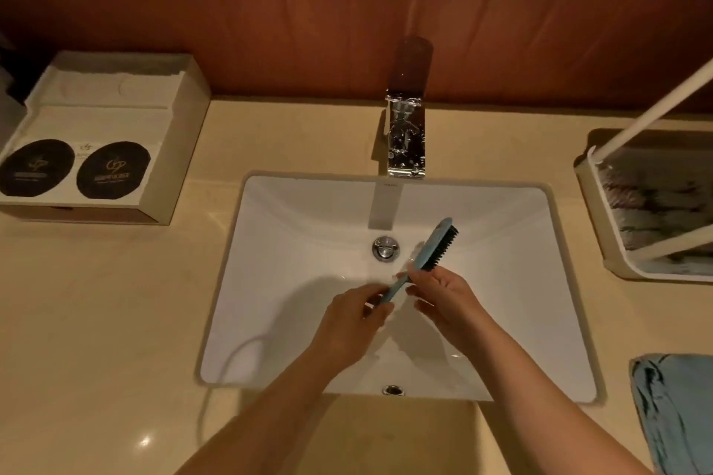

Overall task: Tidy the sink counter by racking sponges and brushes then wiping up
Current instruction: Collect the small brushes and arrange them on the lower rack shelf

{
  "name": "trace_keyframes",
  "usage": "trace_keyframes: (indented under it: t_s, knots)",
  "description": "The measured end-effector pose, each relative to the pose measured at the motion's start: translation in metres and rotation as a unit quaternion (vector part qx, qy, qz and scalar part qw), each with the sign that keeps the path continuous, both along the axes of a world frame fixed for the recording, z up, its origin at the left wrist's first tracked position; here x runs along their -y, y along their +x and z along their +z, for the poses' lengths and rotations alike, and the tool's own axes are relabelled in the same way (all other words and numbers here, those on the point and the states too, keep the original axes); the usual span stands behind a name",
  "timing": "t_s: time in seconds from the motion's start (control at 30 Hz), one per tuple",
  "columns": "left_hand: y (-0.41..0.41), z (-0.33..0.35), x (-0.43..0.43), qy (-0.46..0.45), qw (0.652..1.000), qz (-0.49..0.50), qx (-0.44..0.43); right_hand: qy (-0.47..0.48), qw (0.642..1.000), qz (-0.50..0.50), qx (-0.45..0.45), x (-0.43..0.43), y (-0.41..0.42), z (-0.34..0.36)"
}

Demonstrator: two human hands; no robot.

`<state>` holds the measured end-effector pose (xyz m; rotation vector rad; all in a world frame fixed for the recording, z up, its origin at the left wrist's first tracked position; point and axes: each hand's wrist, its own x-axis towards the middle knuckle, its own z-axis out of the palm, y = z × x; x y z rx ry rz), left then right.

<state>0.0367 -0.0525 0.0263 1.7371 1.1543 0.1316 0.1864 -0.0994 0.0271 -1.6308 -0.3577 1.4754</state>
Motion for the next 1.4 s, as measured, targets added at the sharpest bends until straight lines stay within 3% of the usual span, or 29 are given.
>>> trace_keyframes:
  t_s: [0.2,0.4,0.77,0.93,1.13,1.23,1.4]
  knots:
    - [0.032,0.024,0.013,0.011,0.998,-0.053,0.035,0.037,0.994,-0.098,-0.031,0.037,0.022,0.024]
    - [0.085,0.055,0.033,0.043,0.981,-0.167,0.09,0.055,0.977,-0.204,0.027,0.082,0.061,0.042]
    - [0.201,0.083,0.086,0.043,0.959,-0.273,0.065,0.092,0.941,-0.323,0.042,0.155,0.152,0.054]
    - [0.251,0.086,0.096,0.067,0.976,-0.202,0.048,0.095,0.928,-0.355,0.052,0.163,0.21,0.062]
    - [0.303,0.09,0.098,0.089,0.98,-0.135,0.111,0.033,0.934,-0.341,0.101,0.169,0.299,0.063]
    - [0.313,0.086,0.1,0.142,0.985,-0.09,0.046,-0.004,0.94,-0.324,0.106,0.165,0.341,0.059]
    - [0.316,0.081,0.101,0.266,0.96,-0.086,-0.025,-0.078,0.943,-0.281,0.162,0.153,0.392,0.054]
